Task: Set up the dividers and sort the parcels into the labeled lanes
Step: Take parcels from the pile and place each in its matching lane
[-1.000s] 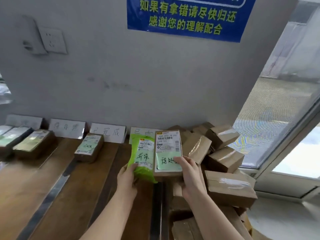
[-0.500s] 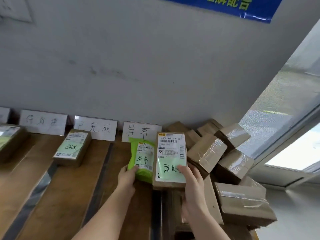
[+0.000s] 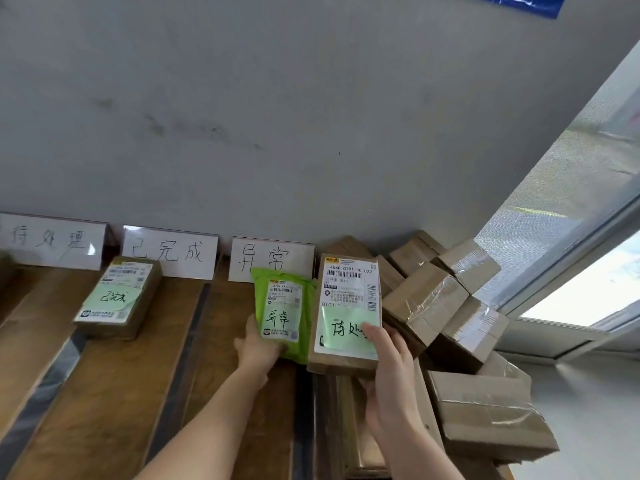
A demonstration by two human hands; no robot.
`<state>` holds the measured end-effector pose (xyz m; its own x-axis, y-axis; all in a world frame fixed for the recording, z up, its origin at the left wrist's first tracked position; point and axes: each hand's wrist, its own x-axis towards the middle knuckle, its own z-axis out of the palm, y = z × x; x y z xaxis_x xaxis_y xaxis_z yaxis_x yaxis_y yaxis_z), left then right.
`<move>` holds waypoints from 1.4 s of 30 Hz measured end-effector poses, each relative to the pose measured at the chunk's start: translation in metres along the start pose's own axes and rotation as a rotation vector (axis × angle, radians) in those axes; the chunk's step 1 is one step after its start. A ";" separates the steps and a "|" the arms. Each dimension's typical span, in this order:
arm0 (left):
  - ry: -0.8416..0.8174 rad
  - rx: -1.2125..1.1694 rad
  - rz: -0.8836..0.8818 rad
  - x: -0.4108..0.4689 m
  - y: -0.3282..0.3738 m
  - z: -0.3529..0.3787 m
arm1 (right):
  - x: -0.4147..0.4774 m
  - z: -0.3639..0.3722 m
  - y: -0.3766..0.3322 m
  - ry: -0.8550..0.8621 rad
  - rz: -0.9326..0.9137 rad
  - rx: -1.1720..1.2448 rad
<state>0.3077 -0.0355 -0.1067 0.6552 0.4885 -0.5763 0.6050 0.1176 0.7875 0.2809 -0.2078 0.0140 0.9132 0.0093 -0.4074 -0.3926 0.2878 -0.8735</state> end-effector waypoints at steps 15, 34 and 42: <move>0.044 0.532 0.177 -0.008 0.008 -0.015 | -0.009 0.005 -0.001 -0.047 -0.013 -0.058; -0.129 -0.143 0.304 -0.199 -0.002 -0.111 | -0.088 0.025 0.032 -0.378 0.020 -0.171; 0.029 -0.287 0.343 -0.236 -0.030 -0.181 | -0.138 0.065 0.062 -0.509 -0.050 -0.343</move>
<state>0.0530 0.0027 0.0452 0.7807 0.5646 -0.2677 0.2021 0.1771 0.9632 0.1373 -0.1289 0.0331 0.8357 0.4842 -0.2592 -0.2832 -0.0244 -0.9587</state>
